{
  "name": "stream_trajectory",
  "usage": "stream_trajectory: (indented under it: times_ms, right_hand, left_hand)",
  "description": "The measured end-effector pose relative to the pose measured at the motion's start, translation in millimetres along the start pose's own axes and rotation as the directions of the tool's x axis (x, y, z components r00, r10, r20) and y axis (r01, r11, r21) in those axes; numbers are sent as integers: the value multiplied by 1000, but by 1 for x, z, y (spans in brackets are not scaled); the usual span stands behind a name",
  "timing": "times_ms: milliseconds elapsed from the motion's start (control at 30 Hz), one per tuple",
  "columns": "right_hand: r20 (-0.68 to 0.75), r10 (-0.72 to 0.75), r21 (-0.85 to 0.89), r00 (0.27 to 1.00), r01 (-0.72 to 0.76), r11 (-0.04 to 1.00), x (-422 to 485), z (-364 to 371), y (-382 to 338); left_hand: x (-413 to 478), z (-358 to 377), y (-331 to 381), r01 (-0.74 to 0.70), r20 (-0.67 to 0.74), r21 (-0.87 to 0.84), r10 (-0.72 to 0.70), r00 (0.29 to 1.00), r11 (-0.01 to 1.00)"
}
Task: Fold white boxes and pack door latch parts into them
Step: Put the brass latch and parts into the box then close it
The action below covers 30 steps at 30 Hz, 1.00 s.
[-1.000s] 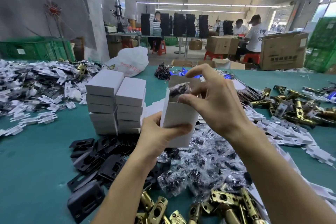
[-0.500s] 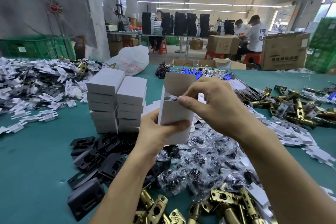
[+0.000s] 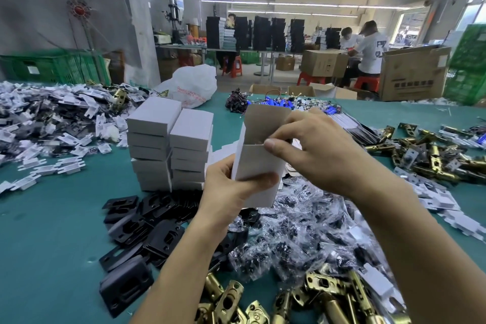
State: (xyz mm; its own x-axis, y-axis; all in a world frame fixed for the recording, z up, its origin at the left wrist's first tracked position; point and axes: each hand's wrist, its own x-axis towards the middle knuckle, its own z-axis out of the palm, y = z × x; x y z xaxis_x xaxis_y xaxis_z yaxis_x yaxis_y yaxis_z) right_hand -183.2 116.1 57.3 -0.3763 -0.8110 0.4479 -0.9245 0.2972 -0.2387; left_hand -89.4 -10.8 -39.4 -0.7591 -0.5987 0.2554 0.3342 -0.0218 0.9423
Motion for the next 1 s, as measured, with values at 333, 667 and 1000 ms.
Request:
stream_trajectory:
  times_ms: [333, 667, 1000]
  right_hand:
    - [-9, -29, 191, 1000, 31, 981, 2, -8, 10]
    - [188, -10, 104, 982, -10, 995, 1, -4, -7]
    - [142, -49, -32, 989, 54, 998, -5, -5, -21]
  left_hand:
    - [-2, 4, 1, -3, 33, 36, 2, 999, 999]
    - [-1, 3, 1, 5, 40, 14, -6, 999, 1000]
    - [-3, 3, 3, -2, 74, -10, 3, 997, 1000]
